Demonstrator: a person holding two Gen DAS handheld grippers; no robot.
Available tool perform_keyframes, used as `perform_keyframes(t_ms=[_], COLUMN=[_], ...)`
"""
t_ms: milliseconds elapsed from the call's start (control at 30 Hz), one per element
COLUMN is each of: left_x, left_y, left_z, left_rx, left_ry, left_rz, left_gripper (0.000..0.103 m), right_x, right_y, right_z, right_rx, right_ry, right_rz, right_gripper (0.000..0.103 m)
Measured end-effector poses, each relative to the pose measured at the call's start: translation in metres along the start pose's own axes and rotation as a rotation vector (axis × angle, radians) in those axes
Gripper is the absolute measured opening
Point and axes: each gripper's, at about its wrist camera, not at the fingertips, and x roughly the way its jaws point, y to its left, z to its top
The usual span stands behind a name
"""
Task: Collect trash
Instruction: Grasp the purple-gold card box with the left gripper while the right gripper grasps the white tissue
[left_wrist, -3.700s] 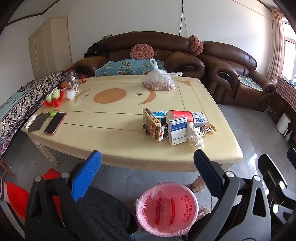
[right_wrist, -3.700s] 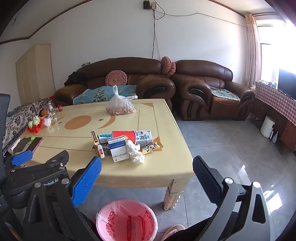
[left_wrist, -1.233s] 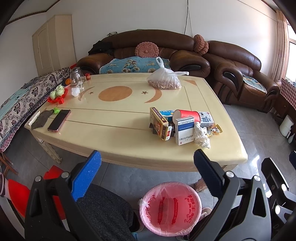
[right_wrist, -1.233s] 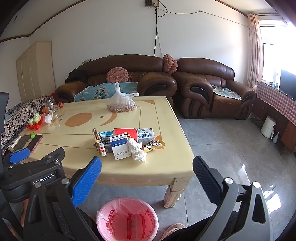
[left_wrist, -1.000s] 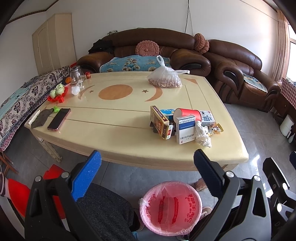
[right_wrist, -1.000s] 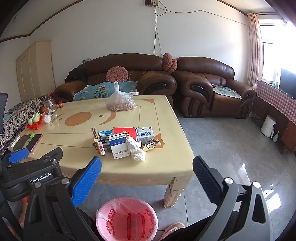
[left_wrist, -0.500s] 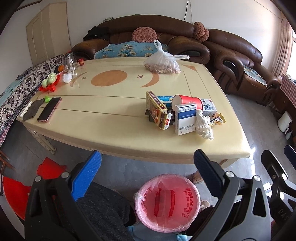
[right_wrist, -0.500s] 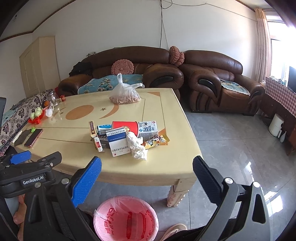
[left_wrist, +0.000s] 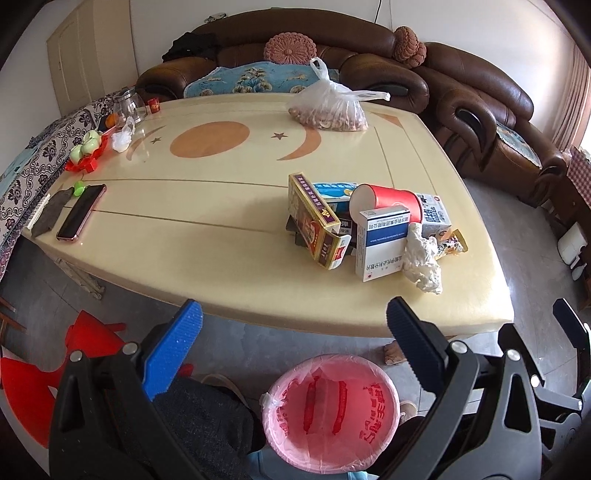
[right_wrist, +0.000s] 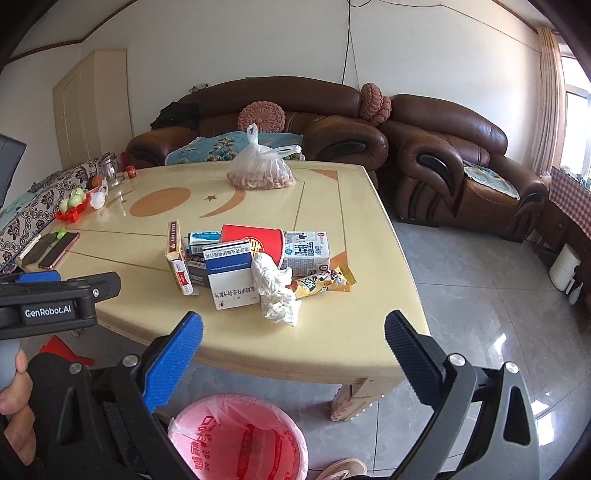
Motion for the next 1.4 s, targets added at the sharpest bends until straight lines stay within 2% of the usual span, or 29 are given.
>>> perform_keyframes(t_ms=[233,433,733,833,1100,1167,1233,1400], left_x=[0.025,0.047,0.079,0.089,0.114,0.119,0.124,0.133], left_y=[0.000,0.000,-0.011,-0.013,-0.014,-0.013,-0.013,-0.016], left_z=[0.019,0.034,0.053,0.058,0.068,0.071,0.075,0.083], left_rx=[-0.015,-0.034,-0.028,-0.029,-0.029,-0.037,-0.040,-0.043], left_ry=[0.030,0.054,0.087,0.100,0.131,0.137,0.143,0.147], left_rz=[-0.004,0.002,0.022,0.028,0.046,0.050,0.051,0.056], left_gripper=[0.098,0.098,0.098,0.098,0.098,0.098,0.098,0.098], right_x=[0.031,0.064,0.098,0.105,0.128,0.133,0.139,0.147], right_y=[0.007,0.009,0.015,0.019,0.020,0.022,0.021,0.017], right_z=[0.004,0.003,0.000,-0.002,-0.006,-0.007,-0.007,-0.006], right_rx=[-0.032,-0.038,-0.112,-0.143,-0.166,-0.175,-0.173,-0.165], right_ry=[-0.001,0.042,0.019,-0.002,-0.001,0.006,0.015,0.018], right_rz=[0.045,0.119,0.135,0.127,0.130,0.131,0.139,0.137], right_gripper=[0.096,0.095,0.094,0.086,0.084,0.082,0.075,0.073])
